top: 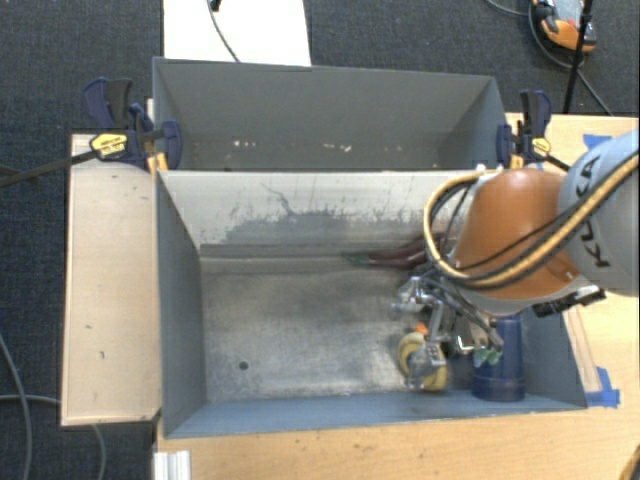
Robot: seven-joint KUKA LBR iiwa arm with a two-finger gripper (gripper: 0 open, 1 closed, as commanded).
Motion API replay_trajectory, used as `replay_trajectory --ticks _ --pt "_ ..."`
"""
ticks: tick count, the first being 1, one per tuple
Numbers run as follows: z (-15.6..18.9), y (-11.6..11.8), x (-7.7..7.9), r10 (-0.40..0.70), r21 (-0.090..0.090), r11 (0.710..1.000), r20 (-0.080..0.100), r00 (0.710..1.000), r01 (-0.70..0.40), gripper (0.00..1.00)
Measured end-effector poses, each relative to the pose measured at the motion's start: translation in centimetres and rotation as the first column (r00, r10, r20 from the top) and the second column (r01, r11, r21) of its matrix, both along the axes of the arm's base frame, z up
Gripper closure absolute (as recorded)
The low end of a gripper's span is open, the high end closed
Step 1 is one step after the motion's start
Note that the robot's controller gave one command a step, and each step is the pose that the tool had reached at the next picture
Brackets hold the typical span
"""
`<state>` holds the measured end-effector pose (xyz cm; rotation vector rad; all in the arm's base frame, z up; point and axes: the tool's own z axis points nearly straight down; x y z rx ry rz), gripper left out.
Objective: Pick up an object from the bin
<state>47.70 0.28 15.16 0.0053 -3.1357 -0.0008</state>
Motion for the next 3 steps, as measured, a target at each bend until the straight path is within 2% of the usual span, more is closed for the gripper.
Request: replay_trajectory --ticks 1,2,3 --pt "0.4 0.0 0.2 0.0 0.0 1.0 0.008 1.0 0.0 0.0" --pt "-1.7 -1.9 1.9 0.12 0.0 0.993 0.015 0.993 -0.12 0.0" --pt "-7.7 -8.4 1.4 0.221 0.001 0.975 0.008 0.975 -0.221 1.0"
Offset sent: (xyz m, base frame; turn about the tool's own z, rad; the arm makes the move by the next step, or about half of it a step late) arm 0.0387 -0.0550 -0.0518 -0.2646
